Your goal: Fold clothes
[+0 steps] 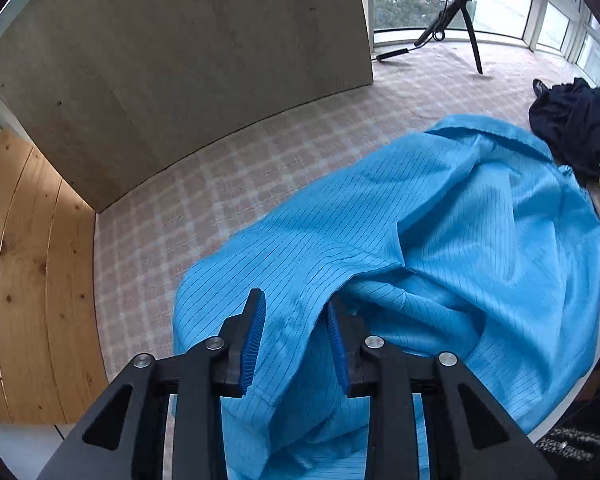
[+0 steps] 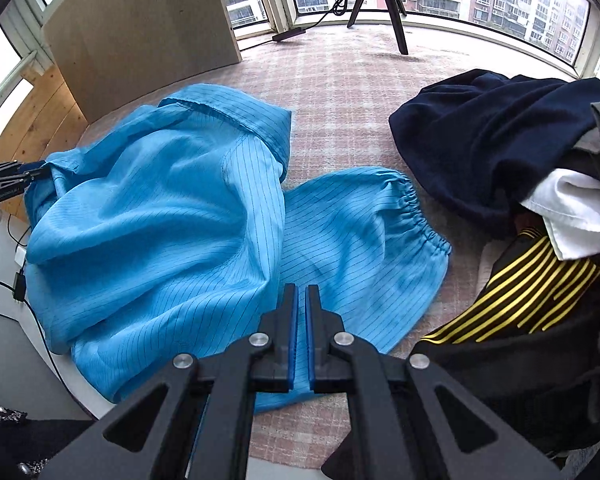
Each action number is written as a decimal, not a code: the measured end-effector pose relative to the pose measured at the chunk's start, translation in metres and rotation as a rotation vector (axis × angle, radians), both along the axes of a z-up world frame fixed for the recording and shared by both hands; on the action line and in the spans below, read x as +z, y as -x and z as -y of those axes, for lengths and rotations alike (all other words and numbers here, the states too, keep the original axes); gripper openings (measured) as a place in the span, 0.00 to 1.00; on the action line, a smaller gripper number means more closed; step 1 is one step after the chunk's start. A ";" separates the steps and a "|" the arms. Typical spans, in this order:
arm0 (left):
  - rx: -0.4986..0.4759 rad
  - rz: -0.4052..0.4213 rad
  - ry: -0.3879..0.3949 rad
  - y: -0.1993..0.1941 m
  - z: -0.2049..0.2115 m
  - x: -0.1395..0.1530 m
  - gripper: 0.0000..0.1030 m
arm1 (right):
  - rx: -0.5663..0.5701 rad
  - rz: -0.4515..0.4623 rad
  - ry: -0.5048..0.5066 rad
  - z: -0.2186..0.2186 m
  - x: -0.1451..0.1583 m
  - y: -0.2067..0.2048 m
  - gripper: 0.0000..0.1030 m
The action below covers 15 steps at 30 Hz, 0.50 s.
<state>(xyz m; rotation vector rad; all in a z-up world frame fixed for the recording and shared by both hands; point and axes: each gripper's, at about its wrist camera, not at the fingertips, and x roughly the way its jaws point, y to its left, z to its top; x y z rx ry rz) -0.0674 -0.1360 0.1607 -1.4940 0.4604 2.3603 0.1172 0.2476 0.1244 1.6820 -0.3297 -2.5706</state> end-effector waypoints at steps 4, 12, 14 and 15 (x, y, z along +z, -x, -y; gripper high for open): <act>-0.182 -0.047 -0.003 -0.001 -0.057 0.004 0.75 | -0.033 -0.009 0.064 -0.006 0.000 0.000 0.27; -0.323 0.102 0.245 0.030 -0.120 -0.088 0.04 | -0.053 -0.022 0.139 -0.013 0.000 -0.007 0.45; -0.277 0.105 0.216 0.039 -0.108 -0.083 0.00 | -0.048 -0.035 0.157 -0.014 -0.001 -0.010 0.49; -0.253 0.073 0.186 0.040 -0.098 -0.068 0.00 | -0.040 -0.037 0.171 -0.014 -0.001 -0.010 0.52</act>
